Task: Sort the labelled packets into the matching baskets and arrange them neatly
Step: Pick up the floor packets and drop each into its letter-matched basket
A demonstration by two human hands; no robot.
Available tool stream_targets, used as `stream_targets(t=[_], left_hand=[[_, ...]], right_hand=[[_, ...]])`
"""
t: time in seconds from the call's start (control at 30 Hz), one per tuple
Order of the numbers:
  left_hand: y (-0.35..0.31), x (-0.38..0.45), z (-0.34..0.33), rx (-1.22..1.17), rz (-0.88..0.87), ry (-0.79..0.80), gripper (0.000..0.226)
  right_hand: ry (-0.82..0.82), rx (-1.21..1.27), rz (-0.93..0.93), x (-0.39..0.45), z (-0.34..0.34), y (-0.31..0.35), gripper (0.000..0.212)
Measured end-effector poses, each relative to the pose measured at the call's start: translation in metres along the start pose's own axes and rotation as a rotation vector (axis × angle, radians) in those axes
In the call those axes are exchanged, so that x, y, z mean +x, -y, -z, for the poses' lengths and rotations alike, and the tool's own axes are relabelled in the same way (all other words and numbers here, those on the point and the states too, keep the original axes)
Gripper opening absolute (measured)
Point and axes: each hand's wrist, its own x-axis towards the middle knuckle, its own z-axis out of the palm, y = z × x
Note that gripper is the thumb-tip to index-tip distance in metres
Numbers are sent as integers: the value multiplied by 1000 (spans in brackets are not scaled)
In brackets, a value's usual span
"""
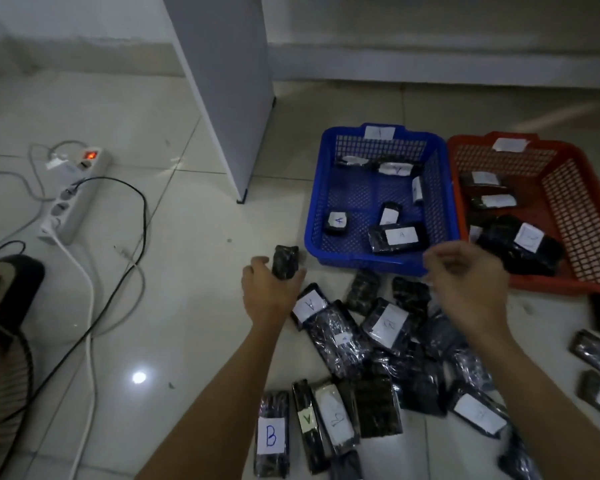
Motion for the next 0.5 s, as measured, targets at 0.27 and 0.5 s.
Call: stream_targets(t=[0.27,0.5], left_hand=[[5,8,11,-210,187,30,63],[17,-42,41,-974,310,413,32]], right_hand=[[194,-301,-143,-37,-72,-26,27],[197,-639,-276,-22,-118,-12,98]])
